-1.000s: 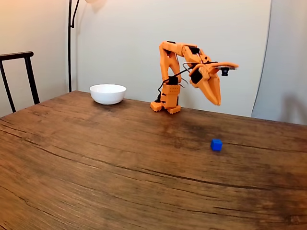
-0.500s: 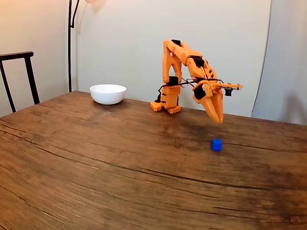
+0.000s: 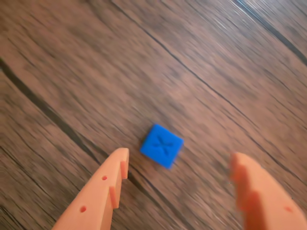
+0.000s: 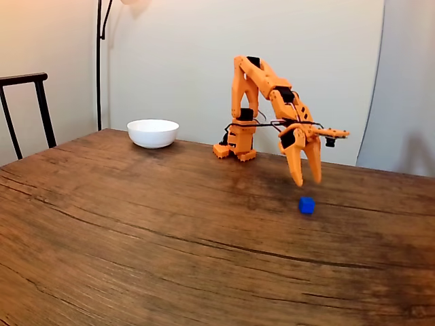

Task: Grasp the cube and drop it in the bowl

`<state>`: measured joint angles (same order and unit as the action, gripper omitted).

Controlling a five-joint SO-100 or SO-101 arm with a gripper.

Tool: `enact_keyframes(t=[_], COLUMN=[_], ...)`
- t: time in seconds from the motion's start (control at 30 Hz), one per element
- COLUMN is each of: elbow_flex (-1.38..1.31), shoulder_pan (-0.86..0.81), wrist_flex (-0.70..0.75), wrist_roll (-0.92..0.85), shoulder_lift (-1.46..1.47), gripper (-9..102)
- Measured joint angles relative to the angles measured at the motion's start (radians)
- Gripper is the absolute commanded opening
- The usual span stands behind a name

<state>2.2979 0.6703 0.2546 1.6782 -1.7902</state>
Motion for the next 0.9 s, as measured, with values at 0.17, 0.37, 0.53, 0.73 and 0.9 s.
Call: enact_keyframes(t=[0.17, 0.37, 0.53, 0.73, 0.9], elbow_flex=[0.002, 0.002, -0.002, 0.005, 0.009], shoulder_pan=[0.018, 0.020, 0.044, 0.048, 0.048], wrist_flex=[-0.054, -0.120, -0.127, -0.140, -0.140], wrist_roll=[0.000, -0.002, -0.049, -0.067, -0.067], shoulder_lift=[0.064, 0.133, 0.144, 0.144, 0.144], gripper=[40, 51, 54, 53, 53])
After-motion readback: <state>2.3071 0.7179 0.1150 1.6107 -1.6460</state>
